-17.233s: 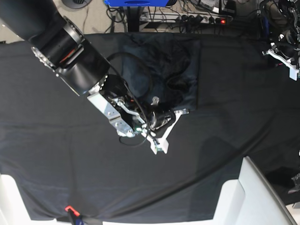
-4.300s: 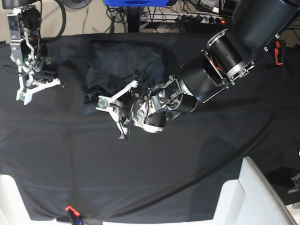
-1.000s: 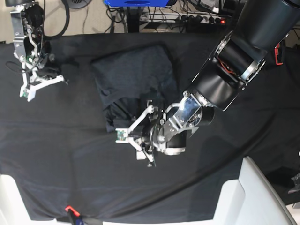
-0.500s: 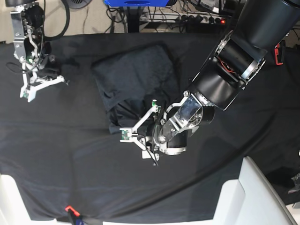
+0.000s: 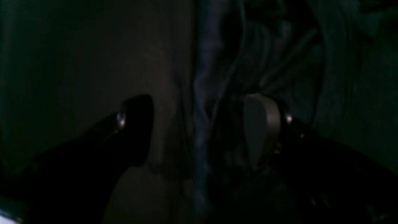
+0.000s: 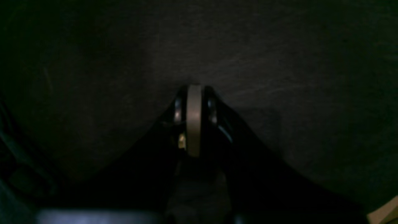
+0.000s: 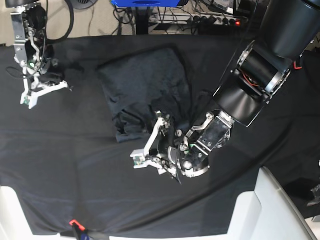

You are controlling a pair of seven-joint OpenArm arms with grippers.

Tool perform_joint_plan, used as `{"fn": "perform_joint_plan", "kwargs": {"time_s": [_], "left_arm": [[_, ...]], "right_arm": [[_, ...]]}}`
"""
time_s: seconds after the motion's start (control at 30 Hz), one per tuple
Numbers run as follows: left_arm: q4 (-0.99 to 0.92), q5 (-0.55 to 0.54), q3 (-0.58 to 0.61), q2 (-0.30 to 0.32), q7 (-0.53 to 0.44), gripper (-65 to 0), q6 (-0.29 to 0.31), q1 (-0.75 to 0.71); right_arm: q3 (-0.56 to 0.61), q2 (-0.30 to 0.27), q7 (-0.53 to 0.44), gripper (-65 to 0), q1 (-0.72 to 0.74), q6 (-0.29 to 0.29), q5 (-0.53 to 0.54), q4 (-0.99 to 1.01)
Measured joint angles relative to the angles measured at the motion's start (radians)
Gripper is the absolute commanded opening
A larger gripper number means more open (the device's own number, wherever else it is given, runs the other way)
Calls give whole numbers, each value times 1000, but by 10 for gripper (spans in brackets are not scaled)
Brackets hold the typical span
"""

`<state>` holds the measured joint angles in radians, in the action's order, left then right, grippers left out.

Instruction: Fold the T-shirt properly

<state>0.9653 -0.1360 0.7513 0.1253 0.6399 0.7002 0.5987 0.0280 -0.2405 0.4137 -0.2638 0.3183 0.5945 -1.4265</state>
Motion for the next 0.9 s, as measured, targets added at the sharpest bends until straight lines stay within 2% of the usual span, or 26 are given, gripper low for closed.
{"fn": "perform_joint_plan", "kwargs": {"time_s": [0.17,0.3,0.37,0.43,0.5,0.53,0.6,0.63,0.73,0.8,0.9], "left_arm": [[203,-7,-18,41,0,-214,0,-26],[430,6,-167,103,3,-216,4,-134],[526,48,-257,144,3,-217,4,-202],[612,152,-328,182,5,-221,4,-277],[684,253,-398,194,1,-273,-2,-375],[712,308,-426,195,2,-336,-4,-429],[754,354,-495,183,-8,-550,11,-549],[769,360,-544,177,-47,-650,15,-601],[789,315,-720,177,-160,-650,2,-716],[790,279,-821,185,-195,-650,-12,-780],[824,194,-927,182,-234,-650,-8,-902]], "right_arm": [[0,1,-2,-621,0,0,1,0],[3,-5,0,-621,-5,0,0,-3],[3,-8,0,-621,-18,0,0,-17],[4,-19,6,-623,-31,0,-63,-51],[2,-24,0,-623,-40,2,-143,-89],[2,-26,-1,-623,-42,0,-178,-106],[1,-26,-8,-623,-57,-4,-233,-144],[-2,-26,-3,-623,-67,-4,-233,-163],[-6,-32,2,-623,-115,-73,-239,-222],[-16,-27,3,-623,-140,-114,-236,-264],[-61,-23,-3,-623,-185,-124,-237,-324]]}}
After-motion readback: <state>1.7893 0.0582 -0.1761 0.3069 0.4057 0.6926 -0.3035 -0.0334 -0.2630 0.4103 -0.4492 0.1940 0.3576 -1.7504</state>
